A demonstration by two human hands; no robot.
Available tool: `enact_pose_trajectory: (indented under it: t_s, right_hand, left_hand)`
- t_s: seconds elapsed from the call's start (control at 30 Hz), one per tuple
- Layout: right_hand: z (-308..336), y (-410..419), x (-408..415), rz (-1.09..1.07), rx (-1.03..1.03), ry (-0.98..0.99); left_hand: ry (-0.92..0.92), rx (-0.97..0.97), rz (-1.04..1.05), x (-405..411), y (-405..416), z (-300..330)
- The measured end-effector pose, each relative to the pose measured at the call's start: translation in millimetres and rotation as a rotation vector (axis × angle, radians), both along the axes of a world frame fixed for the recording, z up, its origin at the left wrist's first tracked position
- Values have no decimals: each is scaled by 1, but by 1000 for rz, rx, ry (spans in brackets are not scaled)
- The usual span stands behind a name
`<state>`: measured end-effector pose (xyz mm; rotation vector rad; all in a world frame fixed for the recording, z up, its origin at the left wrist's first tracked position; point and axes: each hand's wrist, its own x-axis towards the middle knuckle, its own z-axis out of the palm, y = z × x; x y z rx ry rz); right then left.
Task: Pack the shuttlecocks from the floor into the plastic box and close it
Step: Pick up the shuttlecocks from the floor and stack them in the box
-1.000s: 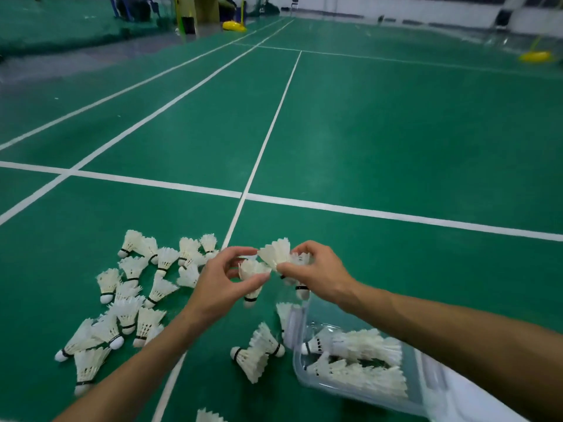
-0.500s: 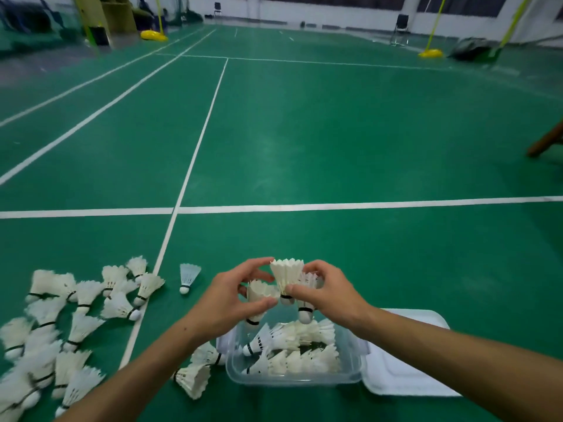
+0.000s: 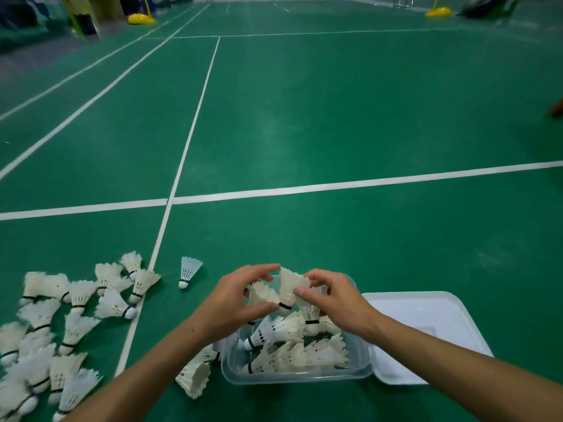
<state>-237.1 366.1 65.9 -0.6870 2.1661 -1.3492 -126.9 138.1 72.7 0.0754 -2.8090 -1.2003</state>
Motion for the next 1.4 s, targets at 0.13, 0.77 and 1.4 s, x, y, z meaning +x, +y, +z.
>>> enact_pose_trajectory:
  t_s: [0.13, 0.77, 1.4]
  right_hand:
    - [-4, 10, 6, -52, -45, -62]
    - [-27, 13, 14, -228, 32, -226]
    - [-47, 10, 29, -211, 117, -363]
  left_hand:
    - [-17, -61, -13, 4, 3, -8]
    - [-286, -545, -263, -5, 24, -64]
    - [-246, -797, -376, -6, 8, -64]
